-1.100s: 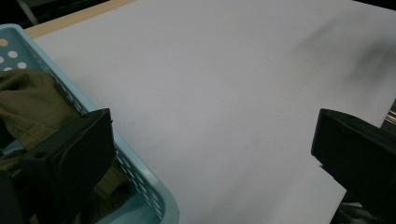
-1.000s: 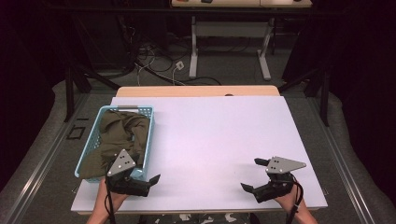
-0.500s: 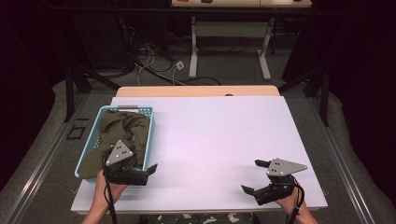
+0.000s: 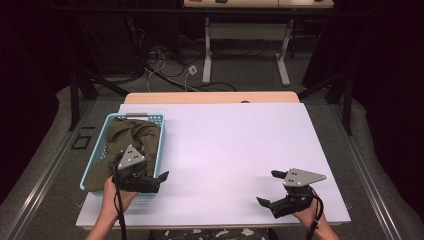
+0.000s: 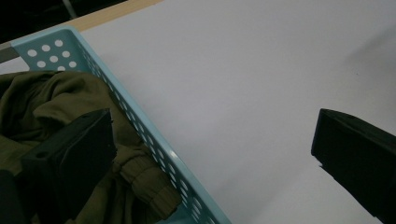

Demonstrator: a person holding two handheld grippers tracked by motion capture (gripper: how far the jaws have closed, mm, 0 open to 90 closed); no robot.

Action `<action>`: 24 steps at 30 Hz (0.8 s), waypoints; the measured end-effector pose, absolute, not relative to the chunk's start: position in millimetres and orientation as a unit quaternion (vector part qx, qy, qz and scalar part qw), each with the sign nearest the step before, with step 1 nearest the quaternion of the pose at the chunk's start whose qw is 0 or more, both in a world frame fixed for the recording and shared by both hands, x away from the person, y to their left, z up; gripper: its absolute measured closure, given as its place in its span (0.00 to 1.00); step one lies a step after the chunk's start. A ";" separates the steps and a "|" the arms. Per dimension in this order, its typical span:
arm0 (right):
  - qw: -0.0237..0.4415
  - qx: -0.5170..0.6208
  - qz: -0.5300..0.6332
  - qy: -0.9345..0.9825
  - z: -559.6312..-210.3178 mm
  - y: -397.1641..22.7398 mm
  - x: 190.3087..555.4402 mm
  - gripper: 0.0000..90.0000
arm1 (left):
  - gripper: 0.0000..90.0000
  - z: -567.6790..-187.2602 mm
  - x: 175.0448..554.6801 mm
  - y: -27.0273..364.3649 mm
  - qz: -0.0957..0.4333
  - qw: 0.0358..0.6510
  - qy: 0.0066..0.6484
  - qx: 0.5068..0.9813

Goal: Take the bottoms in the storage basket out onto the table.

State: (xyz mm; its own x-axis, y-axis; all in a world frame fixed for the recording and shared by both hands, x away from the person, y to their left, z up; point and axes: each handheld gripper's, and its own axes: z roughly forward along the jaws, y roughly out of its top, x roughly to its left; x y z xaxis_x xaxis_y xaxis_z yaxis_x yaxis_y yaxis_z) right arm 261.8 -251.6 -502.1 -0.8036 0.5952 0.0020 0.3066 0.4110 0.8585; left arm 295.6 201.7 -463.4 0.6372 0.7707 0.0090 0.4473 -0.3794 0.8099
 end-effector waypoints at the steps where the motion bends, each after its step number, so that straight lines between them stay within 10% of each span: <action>1: 0.153 0.273 0.468 0.826 -502.4 -250.8 261.6 0.03 | 0.00 -461.8 298.4 201.3 0.198 0.407 0.379 0.807; 24: 0.151 0.266 0.460 0.834 -502.7 -249.4 261.3 0.03 | 0.00 -441.1 333.7 212.2 0.212 0.400 0.402 0.796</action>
State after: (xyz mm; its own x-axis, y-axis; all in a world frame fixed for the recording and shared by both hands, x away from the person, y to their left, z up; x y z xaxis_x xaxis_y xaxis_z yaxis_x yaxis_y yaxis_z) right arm 261.3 -249.4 -502.7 -0.8127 0.5827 -0.0061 0.3057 0.4352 0.8468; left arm 333.7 212.2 -441.1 0.5871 0.8093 0.0155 0.4707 -0.3569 0.8069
